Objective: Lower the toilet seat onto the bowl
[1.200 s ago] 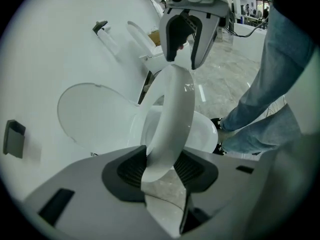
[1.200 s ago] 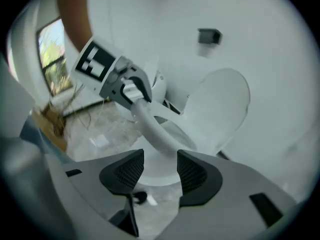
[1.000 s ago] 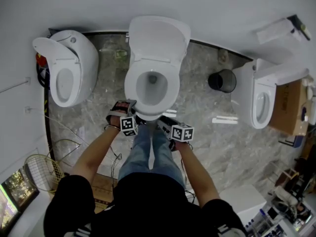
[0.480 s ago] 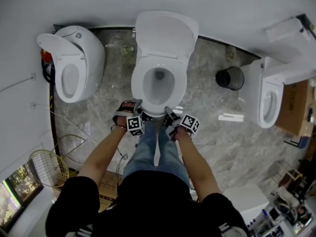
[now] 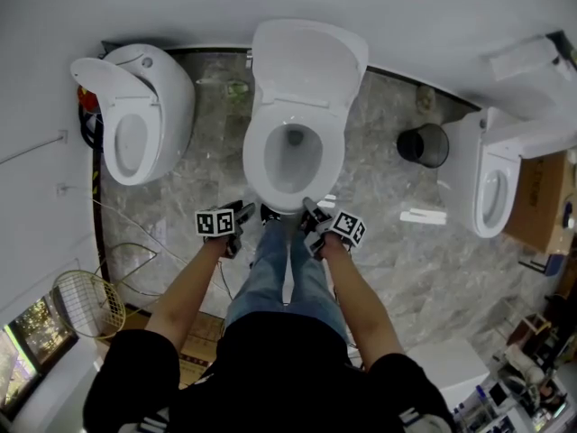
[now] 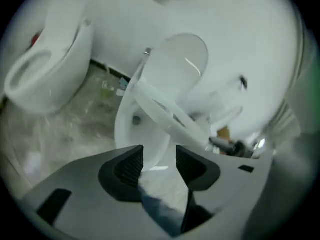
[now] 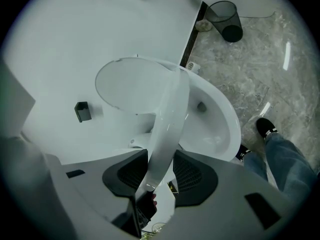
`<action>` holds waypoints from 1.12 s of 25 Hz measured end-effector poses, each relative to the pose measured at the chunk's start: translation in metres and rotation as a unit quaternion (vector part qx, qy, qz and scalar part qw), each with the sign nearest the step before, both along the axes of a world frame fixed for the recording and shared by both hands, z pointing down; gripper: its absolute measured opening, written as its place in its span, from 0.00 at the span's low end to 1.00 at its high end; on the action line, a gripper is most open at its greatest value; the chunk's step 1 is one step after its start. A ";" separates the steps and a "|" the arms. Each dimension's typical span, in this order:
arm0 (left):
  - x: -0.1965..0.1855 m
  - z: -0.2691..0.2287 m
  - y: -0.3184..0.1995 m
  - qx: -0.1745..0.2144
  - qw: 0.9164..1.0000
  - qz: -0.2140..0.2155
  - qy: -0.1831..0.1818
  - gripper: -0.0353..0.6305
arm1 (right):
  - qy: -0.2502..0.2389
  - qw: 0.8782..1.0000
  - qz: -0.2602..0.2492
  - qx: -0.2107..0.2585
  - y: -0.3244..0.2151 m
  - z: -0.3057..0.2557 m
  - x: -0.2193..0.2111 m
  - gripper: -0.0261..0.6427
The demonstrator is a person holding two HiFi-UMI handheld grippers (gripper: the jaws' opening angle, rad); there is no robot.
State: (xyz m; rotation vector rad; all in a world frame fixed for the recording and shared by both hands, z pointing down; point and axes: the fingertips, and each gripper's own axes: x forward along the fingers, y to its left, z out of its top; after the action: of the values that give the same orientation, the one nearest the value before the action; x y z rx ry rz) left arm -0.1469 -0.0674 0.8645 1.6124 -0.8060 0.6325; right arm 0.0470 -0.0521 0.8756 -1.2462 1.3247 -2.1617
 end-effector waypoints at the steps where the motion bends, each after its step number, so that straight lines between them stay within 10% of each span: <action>1: 0.004 -0.001 -0.005 -0.026 0.996 -0.071 0.056 0.36 | 0.001 1.000 -0.002 0.000 0.000 0.000 -0.001 0.29; 4: 0.014 -0.004 -0.024 -0.057 0.966 -0.197 0.156 0.36 | 0.000 1.000 -0.007 -0.004 0.002 0.002 -0.003 0.29; 10: 0.021 0.010 -0.033 -0.076 0.945 -0.260 0.184 0.26 | 0.006 1.000 -0.022 -0.008 0.010 0.009 -0.005 0.30; 28: 0.009 0.087 0.003 -0.127 0.977 -0.162 0.062 0.27 | 0.042 0.989 -0.093 -0.110 0.053 0.088 -0.020 0.33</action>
State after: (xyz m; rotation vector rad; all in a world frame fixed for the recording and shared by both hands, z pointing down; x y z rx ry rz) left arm -0.1375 -0.0642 0.9512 1.2403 -0.8359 0.3800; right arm 0.0266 0.0010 0.9636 -1.3550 1.3100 -2.4686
